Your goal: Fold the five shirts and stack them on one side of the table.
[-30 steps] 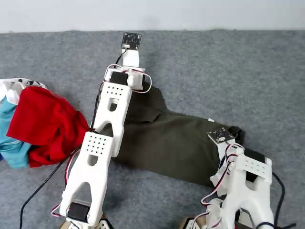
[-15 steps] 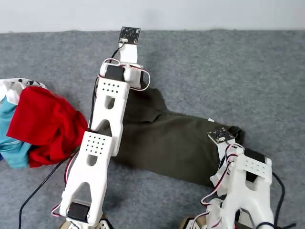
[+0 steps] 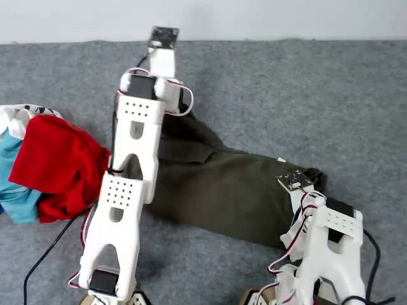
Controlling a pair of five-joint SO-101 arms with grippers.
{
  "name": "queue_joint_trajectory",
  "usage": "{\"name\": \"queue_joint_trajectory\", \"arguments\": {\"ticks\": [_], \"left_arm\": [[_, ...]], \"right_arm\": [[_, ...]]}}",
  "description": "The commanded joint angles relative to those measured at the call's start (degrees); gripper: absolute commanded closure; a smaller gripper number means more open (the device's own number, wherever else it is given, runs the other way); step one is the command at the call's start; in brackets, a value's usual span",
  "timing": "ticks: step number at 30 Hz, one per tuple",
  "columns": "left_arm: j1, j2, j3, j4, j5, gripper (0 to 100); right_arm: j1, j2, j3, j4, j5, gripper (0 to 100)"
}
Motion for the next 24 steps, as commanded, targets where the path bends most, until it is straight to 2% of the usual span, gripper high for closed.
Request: {"name": "queue_joint_trajectory", "arguments": {"ticks": [1,6,21,24], "left_arm": [[-1.7,-6.6,-2.3,1.3,0.1,99],[-1.1,-10.7,9.3,1.3,0.1,99],[-1.6,-29.0,55.0,1.2,-0.1,99],[-1.6,-32.4,60.9,1.1,-3.7,99]], "right_arm": [[-0.4,-0.8,0.0,-0.5,-0.5,76.8],[-0.4,-0.8,0.0,-0.5,-0.5,76.8],[-0.7,-0.8,0.0,-0.5,-0.5,76.8],[-0.7,-0.8,0.0,-0.5,-0.5,76.8]]}}
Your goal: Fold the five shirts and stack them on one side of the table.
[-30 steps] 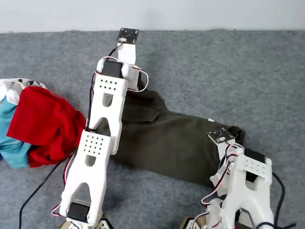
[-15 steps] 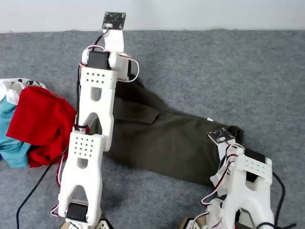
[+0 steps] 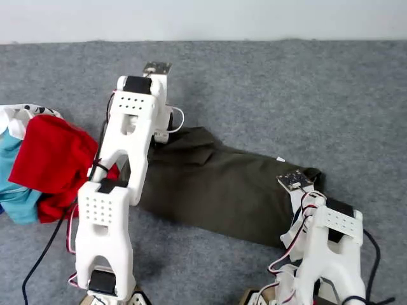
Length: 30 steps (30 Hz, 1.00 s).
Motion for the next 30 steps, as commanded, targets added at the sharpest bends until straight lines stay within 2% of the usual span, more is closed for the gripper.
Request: {"name": "queue_joint_trajectory", "arguments": {"ticks": [1,11,17,22,26,30], "left_arm": [[-0.6,-6.9,5.4,1.4,-4.5,99],[-5.3,-5.2,9.6,-0.4,-10.1,99],[-5.0,-4.1,9.5,-2.3,-9.9,99],[-3.3,-3.9,9.6,-1.2,-9.9,98],[-3.3,-4.3,9.0,-0.8,-9.9,96],[-3.4,-4.3,9.0,0.4,-10.2,91]], "right_arm": [[-0.7,-0.8,0.0,-0.5,-0.5,76.8],[-0.7,-1.0,-1.1,0.2,-0.6,76.8],[-0.8,-0.9,-21.0,12.9,-5.8,76.8],[-0.8,-0.8,-36.4,20.7,-6.2,76.5],[-1.7,-0.4,-42.8,24.7,-6.2,76.5],[-8.0,-0.9,-43.8,29.7,-6.4,76.4]]}}
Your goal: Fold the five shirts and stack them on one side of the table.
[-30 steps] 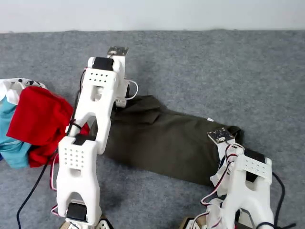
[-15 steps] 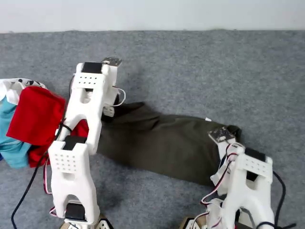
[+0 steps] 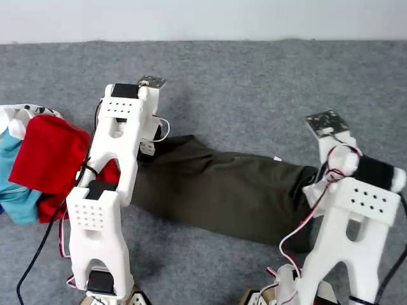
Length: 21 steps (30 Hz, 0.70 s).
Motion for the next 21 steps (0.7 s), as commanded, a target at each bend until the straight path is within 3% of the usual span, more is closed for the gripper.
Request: {"name": "queue_joint_trajectory", "arguments": {"ticks": [1,8,11,16,21], "left_arm": [[-0.1,-0.7,-0.9,1.2,-0.5,90],[-0.6,-0.9,-4.2,1.4,-0.4,90],[-0.7,-3.2,-4.9,2.2,-0.4,90],[-0.4,-10.1,-2.4,2.3,-0.4,90],[-0.6,-16.4,7.0,2.2,-2.2,90]], "right_arm": [[-5.8,-0.8,-2.5,2.2,-1.0,76.4],[-17.9,3.5,-1.7,-11.6,-10.7,76.4],[-19.6,11.3,-4.1,-15.4,-14.3,76.4],[-22.1,27.8,-20.7,-11.7,-17.1,76.4],[-29.1,45.7,-41.1,-10.1,-17.3,76.7]]}}
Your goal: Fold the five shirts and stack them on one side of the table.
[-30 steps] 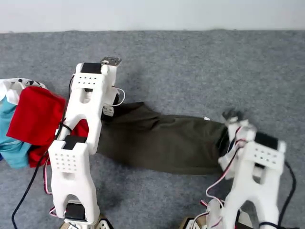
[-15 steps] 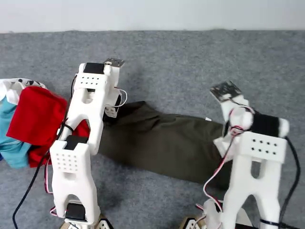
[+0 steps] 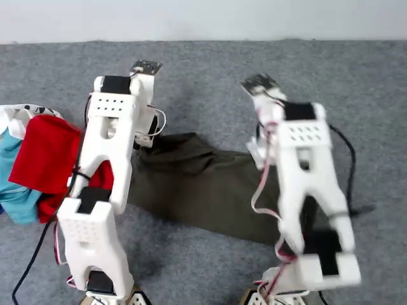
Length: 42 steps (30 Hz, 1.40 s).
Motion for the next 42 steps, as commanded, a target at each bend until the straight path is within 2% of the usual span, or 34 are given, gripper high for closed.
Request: {"name": "queue_joint_trajectory", "arguments": {"ticks": [1,7,14,20,23,31,37,39,42], "left_arm": [[-0.3,-7.0,5.1,1.1,-1.2,90],[-0.9,-11.5,8.1,1.1,-1.7,90],[-7.6,-11.9,8.3,-0.3,-1.8,90],[-9.7,-11.4,8.4,-2.9,-1.8,90],[-9.4,-11.4,8.4,-3.0,-1.8,90],[-9.4,-11.4,8.4,-3.0,-1.7,90],[-9.6,-11.4,8.4,-2.8,-1.7,90],[-9.6,-11.4,8.4,-2.8,-1.7,90],[-9.6,-11.3,8.4,-2.9,-1.7,90]], "right_arm": [[-5.7,12.2,-16.9,0.5,-0.8,76.8],[-14.4,34.6,-42.7,1.1,-5.5,76.8],[-14.5,54.7,-70.2,1.8,-5.6,76.8],[-16.4,61.8,-84.6,13.8,-5.5,76.8],[-17.8,62.1,-87.5,18.0,-5.3,76.8],[-19.6,58.9,-88.4,18.1,-2.7,76.8],[-20.0,63.3,-88.4,18.1,-3.0,76.9],[-20.0,64.9,-88.4,18.1,-2.7,79.6],[-19.6,66.1,-88.8,18.1,-2.6,89.2]]}}
